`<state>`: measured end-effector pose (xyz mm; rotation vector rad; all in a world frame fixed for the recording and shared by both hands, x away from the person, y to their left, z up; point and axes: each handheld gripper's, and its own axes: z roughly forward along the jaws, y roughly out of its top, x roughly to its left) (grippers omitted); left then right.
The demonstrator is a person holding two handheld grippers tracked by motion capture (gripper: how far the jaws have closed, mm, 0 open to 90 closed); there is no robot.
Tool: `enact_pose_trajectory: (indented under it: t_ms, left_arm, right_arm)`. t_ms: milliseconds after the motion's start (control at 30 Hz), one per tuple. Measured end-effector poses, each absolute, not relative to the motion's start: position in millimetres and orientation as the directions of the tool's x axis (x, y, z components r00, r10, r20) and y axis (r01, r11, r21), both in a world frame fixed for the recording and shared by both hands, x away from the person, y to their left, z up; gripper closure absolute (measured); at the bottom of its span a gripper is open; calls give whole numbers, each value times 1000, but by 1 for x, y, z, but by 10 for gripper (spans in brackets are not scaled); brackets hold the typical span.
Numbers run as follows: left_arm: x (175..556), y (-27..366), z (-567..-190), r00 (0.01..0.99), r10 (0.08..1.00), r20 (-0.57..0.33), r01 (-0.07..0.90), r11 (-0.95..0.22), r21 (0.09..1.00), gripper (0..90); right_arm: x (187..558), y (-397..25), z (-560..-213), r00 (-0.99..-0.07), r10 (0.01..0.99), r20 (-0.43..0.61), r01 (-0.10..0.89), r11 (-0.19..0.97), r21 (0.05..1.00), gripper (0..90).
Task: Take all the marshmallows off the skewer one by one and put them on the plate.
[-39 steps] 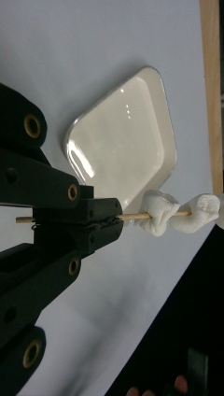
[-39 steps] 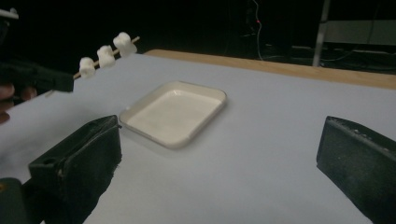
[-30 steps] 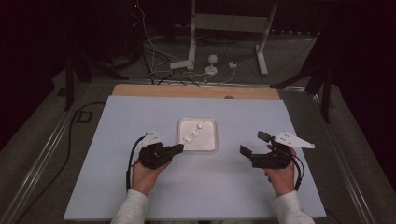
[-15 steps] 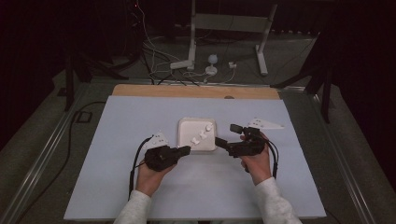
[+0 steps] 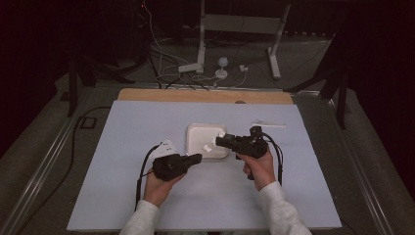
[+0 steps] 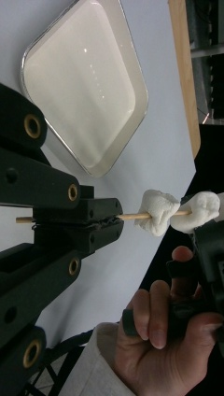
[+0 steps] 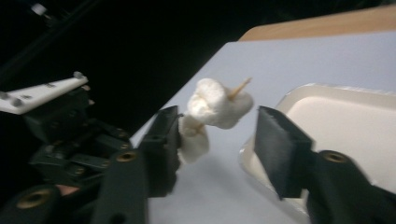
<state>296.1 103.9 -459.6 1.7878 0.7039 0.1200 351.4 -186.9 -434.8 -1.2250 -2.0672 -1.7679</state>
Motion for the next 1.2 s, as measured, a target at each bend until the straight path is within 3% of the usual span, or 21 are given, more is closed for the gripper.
enact_pose_trajectory:
  t_ms: [267, 533, 1200]
  left_arm:
    - [297, 101, -464, 824, 504, -259, 395, -185, 900, 900]
    - [296, 98, -466, 831, 509, -224, 379, -222, 898, 900]
    - [296, 97, -470, 820, 557, -133, 355, -313, 881, 900]
  right_arm:
    - [354, -186, -433, -643, 420, 641, 689, -49, 723, 669]
    - [353, -177, -423, -660, 439, 610, 663, -42, 748, 750]
    - [349, -176, -417, -639, 506, 579, 617, -111, 779, 785]
